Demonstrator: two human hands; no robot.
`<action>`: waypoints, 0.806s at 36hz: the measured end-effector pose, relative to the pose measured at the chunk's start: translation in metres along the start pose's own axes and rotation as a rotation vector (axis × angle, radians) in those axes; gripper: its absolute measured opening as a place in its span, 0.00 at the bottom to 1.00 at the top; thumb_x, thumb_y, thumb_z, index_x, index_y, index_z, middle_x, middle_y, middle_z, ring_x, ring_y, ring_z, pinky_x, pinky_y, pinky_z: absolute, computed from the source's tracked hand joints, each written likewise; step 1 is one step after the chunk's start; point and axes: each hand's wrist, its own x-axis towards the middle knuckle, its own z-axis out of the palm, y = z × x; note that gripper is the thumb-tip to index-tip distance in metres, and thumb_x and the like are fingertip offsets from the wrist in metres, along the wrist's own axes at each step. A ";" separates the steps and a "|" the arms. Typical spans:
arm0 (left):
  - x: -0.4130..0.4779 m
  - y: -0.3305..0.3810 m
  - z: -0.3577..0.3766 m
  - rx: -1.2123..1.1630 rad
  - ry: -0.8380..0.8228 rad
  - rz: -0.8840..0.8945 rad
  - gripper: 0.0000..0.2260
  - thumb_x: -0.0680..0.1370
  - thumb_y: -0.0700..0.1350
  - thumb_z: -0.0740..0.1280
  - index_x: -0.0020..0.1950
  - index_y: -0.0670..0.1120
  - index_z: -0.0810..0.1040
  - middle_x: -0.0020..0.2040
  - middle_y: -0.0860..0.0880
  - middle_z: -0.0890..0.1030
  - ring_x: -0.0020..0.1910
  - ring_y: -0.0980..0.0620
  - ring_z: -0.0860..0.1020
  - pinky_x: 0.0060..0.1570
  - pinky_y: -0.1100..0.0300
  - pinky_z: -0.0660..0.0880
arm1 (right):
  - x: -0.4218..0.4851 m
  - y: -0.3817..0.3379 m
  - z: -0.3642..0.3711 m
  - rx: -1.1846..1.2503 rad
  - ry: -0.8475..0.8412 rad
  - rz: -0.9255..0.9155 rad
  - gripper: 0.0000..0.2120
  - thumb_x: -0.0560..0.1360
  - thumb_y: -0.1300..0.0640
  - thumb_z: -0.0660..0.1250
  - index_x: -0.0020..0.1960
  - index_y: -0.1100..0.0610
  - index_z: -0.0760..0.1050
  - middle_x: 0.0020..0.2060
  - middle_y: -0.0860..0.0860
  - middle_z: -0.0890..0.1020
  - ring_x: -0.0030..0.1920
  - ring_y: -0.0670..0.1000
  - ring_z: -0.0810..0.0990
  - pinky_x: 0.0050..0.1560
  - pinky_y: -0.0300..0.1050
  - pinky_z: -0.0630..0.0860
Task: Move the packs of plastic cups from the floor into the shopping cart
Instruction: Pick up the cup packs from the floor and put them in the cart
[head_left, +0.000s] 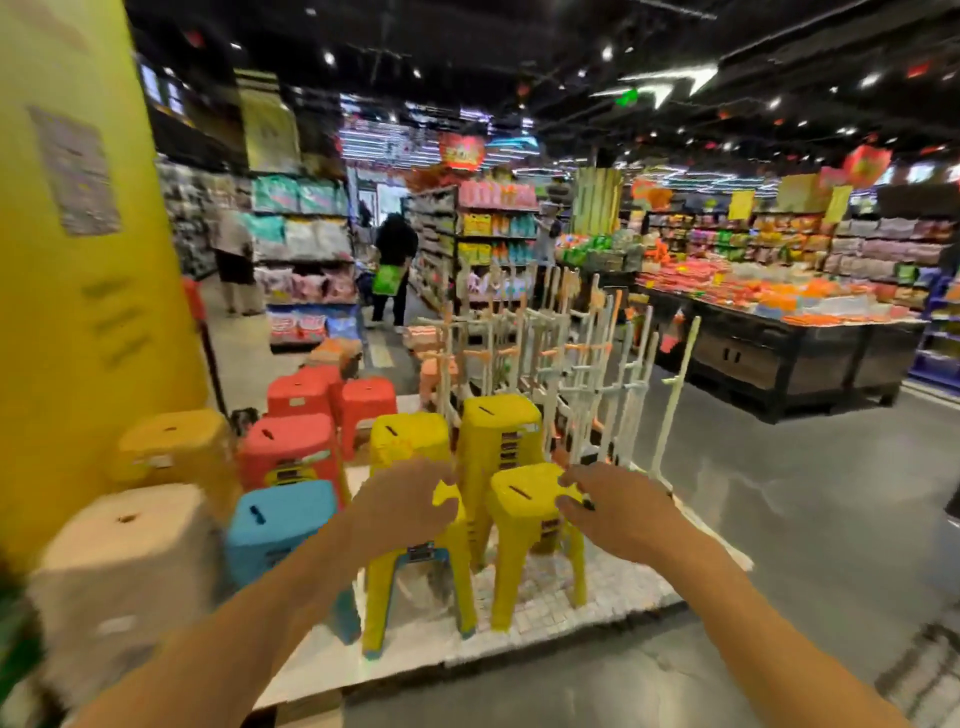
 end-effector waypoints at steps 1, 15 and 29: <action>-0.007 -0.022 -0.005 -0.004 0.026 -0.032 0.25 0.73 0.62 0.55 0.64 0.52 0.76 0.62 0.50 0.78 0.62 0.49 0.75 0.58 0.56 0.72 | 0.011 -0.018 0.003 0.005 -0.005 -0.044 0.22 0.86 0.40 0.58 0.77 0.46 0.69 0.73 0.49 0.76 0.69 0.54 0.77 0.65 0.51 0.77; -0.192 -0.284 -0.088 0.049 0.138 -0.549 0.16 0.78 0.56 0.63 0.64 0.53 0.76 0.63 0.52 0.77 0.60 0.50 0.75 0.58 0.56 0.73 | 0.096 -0.336 0.066 0.021 -0.033 -0.532 0.20 0.85 0.42 0.61 0.74 0.47 0.73 0.70 0.50 0.79 0.70 0.55 0.77 0.64 0.51 0.76; -0.380 -0.422 -0.099 0.008 0.176 -0.992 0.19 0.76 0.54 0.62 0.65 0.51 0.76 0.60 0.52 0.79 0.57 0.50 0.78 0.54 0.51 0.77 | 0.093 -0.592 0.135 0.017 -0.205 -0.984 0.19 0.86 0.45 0.59 0.75 0.47 0.71 0.69 0.52 0.79 0.67 0.56 0.78 0.62 0.54 0.78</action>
